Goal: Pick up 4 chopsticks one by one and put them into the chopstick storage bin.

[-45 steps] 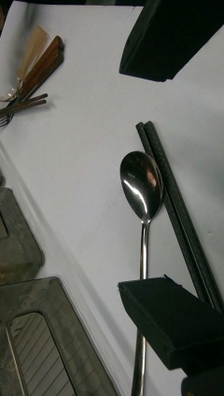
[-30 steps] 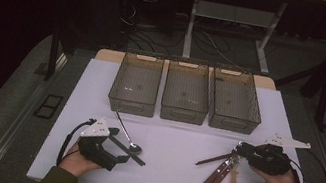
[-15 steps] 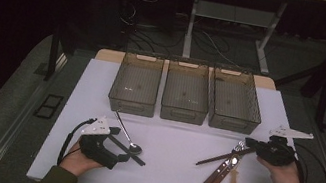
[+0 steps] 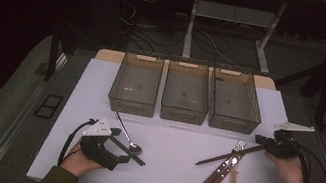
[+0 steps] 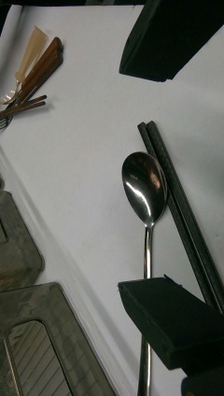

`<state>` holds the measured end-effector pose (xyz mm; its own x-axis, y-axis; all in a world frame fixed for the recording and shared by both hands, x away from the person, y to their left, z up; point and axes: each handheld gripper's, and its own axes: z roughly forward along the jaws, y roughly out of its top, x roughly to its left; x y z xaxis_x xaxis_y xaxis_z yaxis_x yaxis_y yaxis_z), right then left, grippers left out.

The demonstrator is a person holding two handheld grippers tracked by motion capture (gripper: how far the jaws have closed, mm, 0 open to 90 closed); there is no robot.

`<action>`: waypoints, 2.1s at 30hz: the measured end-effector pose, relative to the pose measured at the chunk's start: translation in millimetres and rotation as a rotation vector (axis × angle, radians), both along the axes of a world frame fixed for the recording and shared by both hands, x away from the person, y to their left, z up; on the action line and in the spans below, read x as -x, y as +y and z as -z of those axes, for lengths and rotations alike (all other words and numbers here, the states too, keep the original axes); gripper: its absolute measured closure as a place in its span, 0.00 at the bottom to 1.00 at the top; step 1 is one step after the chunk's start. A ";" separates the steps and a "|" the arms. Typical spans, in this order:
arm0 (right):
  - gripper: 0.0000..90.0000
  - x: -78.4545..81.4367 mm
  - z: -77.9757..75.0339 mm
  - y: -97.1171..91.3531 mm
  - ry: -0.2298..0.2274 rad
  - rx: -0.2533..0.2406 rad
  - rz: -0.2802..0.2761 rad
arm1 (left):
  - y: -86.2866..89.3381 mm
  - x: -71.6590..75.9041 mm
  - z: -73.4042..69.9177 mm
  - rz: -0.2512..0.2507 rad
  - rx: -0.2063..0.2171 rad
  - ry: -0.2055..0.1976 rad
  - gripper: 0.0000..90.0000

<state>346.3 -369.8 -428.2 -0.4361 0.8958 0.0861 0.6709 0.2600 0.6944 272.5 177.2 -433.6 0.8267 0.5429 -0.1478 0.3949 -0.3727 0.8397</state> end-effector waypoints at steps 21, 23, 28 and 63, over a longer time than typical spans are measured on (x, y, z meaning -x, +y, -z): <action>1.00 -12.5 15.7 -15.3 0.072 0.038 0.055 | -0.8 0.6 0.1 0.006 0.003 0.003 0.00; 1.00 -12.3 16.4 -16.3 0.077 0.043 0.055 | -0.6 0.8 -0.2 0.009 0.001 0.003 0.00; 1.00 -11.5 16.7 -18.8 0.084 0.047 0.051 | -0.8 1.0 0.0 0.010 0.003 0.002 0.00; 1.00 3.3 12.3 -17.2 0.122 0.091 -0.010 | -1.5 1.6 0.1 0.022 -0.002 0.011 0.00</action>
<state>343.0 -387.0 -440.6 -0.4367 0.8977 0.0579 0.7456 0.3252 0.5817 270.9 175.7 -433.6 0.8368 0.5249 -0.1555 0.3955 -0.3833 0.8347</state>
